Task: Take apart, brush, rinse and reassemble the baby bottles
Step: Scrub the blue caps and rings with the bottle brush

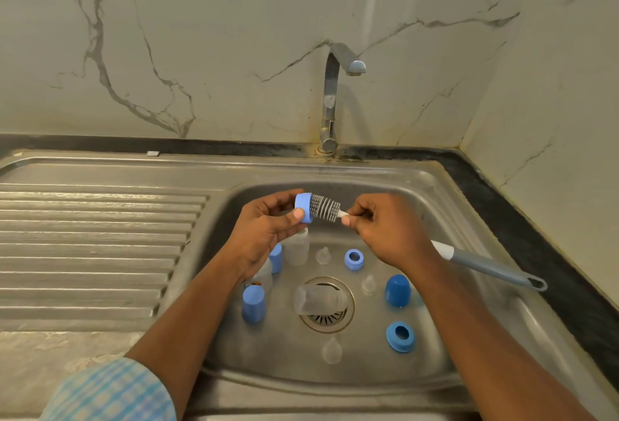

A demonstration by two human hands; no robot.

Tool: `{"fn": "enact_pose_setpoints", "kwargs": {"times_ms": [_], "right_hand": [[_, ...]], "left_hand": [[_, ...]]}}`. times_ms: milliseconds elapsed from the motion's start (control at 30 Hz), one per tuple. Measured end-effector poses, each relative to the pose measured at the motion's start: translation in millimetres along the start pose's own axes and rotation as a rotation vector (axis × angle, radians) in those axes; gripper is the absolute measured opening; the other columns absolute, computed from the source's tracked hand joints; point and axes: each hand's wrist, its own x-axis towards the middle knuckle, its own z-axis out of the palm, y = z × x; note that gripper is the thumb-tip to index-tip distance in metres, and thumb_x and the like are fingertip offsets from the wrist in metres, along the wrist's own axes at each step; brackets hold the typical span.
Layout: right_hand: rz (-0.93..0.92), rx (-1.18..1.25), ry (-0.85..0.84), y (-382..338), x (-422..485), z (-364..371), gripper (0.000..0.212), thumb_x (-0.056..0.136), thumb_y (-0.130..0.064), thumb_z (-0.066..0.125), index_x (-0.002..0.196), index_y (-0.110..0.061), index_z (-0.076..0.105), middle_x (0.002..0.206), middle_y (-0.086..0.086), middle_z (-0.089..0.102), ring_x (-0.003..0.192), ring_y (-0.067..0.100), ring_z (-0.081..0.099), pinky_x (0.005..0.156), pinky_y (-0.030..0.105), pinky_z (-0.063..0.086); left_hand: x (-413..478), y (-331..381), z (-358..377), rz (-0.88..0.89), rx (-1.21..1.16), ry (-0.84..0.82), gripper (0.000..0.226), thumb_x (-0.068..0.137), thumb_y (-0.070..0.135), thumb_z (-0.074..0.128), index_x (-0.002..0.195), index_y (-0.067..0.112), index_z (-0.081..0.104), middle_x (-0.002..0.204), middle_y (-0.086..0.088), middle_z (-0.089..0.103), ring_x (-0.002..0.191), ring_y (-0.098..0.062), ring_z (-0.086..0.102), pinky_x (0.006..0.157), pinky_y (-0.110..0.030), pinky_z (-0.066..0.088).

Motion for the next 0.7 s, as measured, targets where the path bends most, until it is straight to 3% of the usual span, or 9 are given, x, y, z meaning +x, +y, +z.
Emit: {"fn": "enact_pose_setpoints", "kwargs": {"times_ms": [167,300,400,533,700], "right_hand": [[-0.049,-0.067,-0.124,-5.4,-0.2,-1.6,0.011,0.087,-0.029,0.072,0.081,-0.021,0.071,0.063,-0.006,0.06,0.056,0.01,0.05,0.058,0.031,0.042],[-0.071,-0.036,-0.045,-5.3,-4.1,-3.4,0.008,0.088,-0.03,0.07,0.083,-0.023,0.071,0.066,-0.005,0.062,0.061,0.015,0.055,0.061,0.037,0.047],[-0.034,-0.029,0.006,-0.2,-1.2,-1.0,0.009,0.089,-0.029,0.069,0.082,-0.022,0.07,0.064,-0.004,0.06,0.058,0.015,0.051,0.059,0.035,0.043],[-0.013,-0.039,-0.124,-3.1,1.5,-0.4,0.011,0.09,-0.026,0.069,0.083,-0.018,0.069,0.064,-0.004,0.058,0.057,0.011,0.048,0.059,0.031,0.041],[-0.048,0.022,-0.203,-8.1,-2.3,-10.2,0.014,0.09,-0.025,0.069,0.077,-0.02,0.067,0.071,0.007,0.067,0.058,0.012,0.052,0.058,0.032,0.043]], "left_hand": [[5.3,1.2,-8.4,-0.025,-0.035,0.072,0.028,0.092,-0.001,0.061,0.118,0.002,0.067,0.108,-0.013,0.074,0.099,-0.024,0.072,0.084,-0.031,0.06],[2.3,2.7,-5.0,-0.072,-0.097,-0.017,0.029,0.088,0.006,0.062,0.116,0.005,0.067,0.107,-0.012,0.075,0.098,-0.022,0.073,0.081,-0.029,0.06],[0.7,2.0,-1.8,-0.055,-0.094,-0.05,0.033,0.082,0.003,0.065,0.114,0.009,0.068,0.109,-0.011,0.074,0.101,-0.025,0.072,0.085,-0.033,0.06],[2.5,0.1,-5.1,-0.025,-0.049,0.014,0.031,0.09,-0.007,0.059,0.114,0.009,0.069,0.111,-0.011,0.074,0.103,-0.026,0.071,0.083,-0.031,0.06],[8.0,-0.6,-7.5,-0.055,-0.143,0.05,0.029,0.092,0.006,0.059,0.12,0.002,0.066,0.11,-0.015,0.073,0.1,-0.024,0.071,0.085,-0.031,0.06]]}}
